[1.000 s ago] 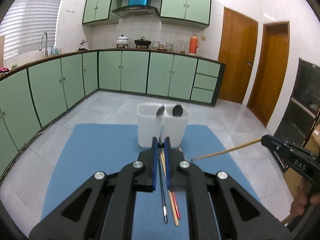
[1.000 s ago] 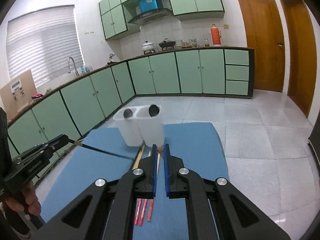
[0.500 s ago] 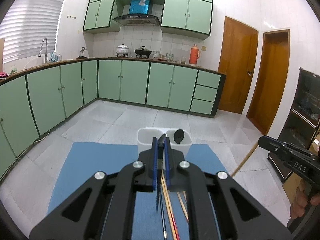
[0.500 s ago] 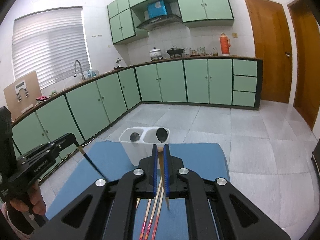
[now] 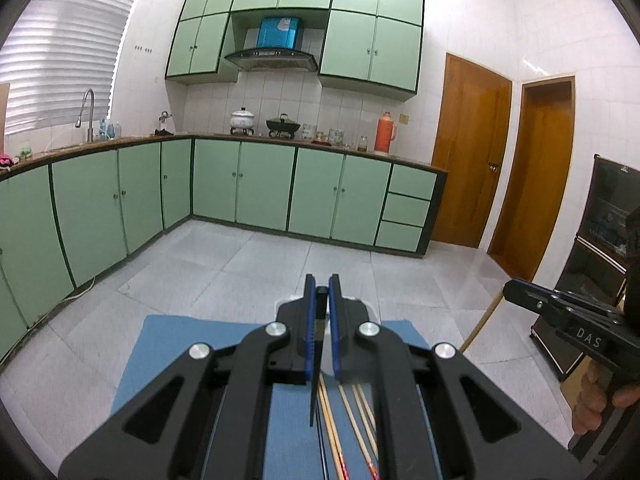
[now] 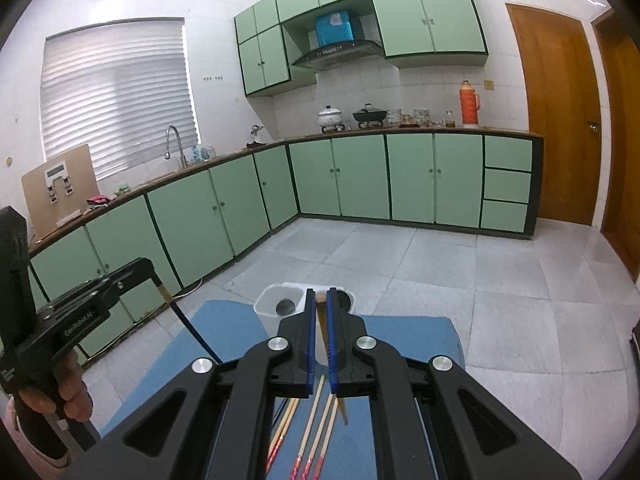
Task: Organize utensils
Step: 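Carry the black chopsticks into the white holder with the left tool while the right tool lifts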
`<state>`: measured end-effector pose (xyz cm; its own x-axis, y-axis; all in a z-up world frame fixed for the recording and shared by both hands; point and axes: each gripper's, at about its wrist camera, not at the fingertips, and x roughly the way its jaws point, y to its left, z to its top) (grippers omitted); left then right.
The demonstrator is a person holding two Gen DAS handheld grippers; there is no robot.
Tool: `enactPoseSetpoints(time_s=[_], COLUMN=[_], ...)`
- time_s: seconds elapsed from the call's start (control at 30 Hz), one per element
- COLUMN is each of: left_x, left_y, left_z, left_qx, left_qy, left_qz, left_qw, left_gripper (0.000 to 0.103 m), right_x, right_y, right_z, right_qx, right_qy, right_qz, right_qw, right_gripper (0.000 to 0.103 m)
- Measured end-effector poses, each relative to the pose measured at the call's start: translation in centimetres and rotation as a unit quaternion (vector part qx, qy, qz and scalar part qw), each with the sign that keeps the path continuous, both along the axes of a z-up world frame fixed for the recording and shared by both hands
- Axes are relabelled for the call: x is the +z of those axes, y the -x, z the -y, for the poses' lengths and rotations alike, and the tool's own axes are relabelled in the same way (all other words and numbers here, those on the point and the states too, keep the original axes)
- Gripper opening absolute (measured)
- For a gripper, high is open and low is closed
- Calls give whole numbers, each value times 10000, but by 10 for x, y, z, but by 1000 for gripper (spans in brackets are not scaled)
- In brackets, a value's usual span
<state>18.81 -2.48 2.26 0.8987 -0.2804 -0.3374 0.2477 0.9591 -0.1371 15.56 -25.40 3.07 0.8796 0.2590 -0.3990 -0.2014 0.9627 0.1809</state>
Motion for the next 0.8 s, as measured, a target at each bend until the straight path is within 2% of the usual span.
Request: enactPoseSetpoints(time_s=[0.2, 0.27, 0.57, 0.8], left_x=[20, 22, 5, 22], left_y=[-8, -8, -16, -24], left_z=[2, 2, -4, -4], left_qx=[3, 1, 25, 8], left_qy=[14, 34, 152, 217], left_qz=[244, 273, 48, 204], left_qw=[9997, 9996, 9999, 9996], left_gripper=[5, 5, 5, 5], right_x=[23, 22, -23, -34], right_y=[-14, -16, -23, -28], right_z=[-5, -7, 3, 18], right_qx=[131, 218, 106, -63], right_qy=[57, -6, -210, -267], right_qz=[174, 143, -369, -477], right_qw=[9997, 9997, 9990, 9985], right_gripper=[0, 0, 0, 0])
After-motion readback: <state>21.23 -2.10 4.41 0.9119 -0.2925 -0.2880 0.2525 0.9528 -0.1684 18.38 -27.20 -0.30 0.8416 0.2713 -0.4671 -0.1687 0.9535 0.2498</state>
